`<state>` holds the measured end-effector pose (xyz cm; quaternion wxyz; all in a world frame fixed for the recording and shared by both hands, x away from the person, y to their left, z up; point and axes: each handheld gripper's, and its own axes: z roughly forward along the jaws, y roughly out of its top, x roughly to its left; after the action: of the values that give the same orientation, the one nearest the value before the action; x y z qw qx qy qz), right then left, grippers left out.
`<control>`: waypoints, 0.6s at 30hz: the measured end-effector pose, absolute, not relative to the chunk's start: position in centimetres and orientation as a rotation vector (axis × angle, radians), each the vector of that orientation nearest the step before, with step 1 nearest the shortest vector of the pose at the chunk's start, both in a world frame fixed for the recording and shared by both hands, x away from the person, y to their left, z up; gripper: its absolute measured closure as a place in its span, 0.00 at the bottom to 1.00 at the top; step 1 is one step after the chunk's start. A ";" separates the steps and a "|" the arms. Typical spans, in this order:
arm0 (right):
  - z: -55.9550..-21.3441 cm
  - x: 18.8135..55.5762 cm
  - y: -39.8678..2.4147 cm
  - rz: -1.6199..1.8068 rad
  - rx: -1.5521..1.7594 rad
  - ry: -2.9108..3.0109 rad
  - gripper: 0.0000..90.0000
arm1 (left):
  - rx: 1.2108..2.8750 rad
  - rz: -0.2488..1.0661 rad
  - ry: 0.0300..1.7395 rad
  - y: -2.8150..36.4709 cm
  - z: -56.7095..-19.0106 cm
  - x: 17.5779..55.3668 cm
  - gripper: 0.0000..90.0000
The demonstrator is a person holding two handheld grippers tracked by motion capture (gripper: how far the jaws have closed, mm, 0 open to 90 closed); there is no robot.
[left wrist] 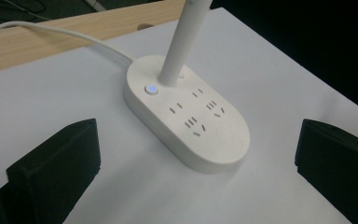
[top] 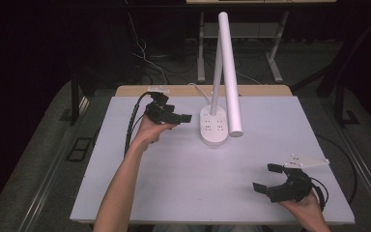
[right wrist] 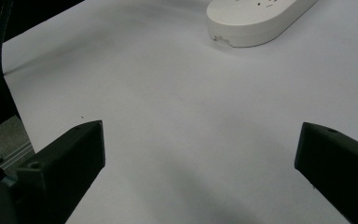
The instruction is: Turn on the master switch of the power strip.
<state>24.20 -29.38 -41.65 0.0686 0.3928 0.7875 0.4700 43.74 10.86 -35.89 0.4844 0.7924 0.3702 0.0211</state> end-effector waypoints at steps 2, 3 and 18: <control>-41.6 24.2 -29.4 1.415 1.183 2.371 0.01 | 1.938 0.057 0.898 11.2 -35.9 42.9 0.00; -41.7 24.2 -29.4 1.416 1.183 2.371 0.01 | 1.953 0.061 0.890 11.5 -35.9 42.6 0.00; -41.6 24.2 -29.4 1.413 1.182 2.366 0.01 | 1.898 0.107 0.885 14.7 -36.1 37.4 0.00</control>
<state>24.17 -29.37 -41.60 0.0713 0.3932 0.7871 0.4699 37.41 14.69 -36.15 0.4990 0.7843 0.3659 0.0443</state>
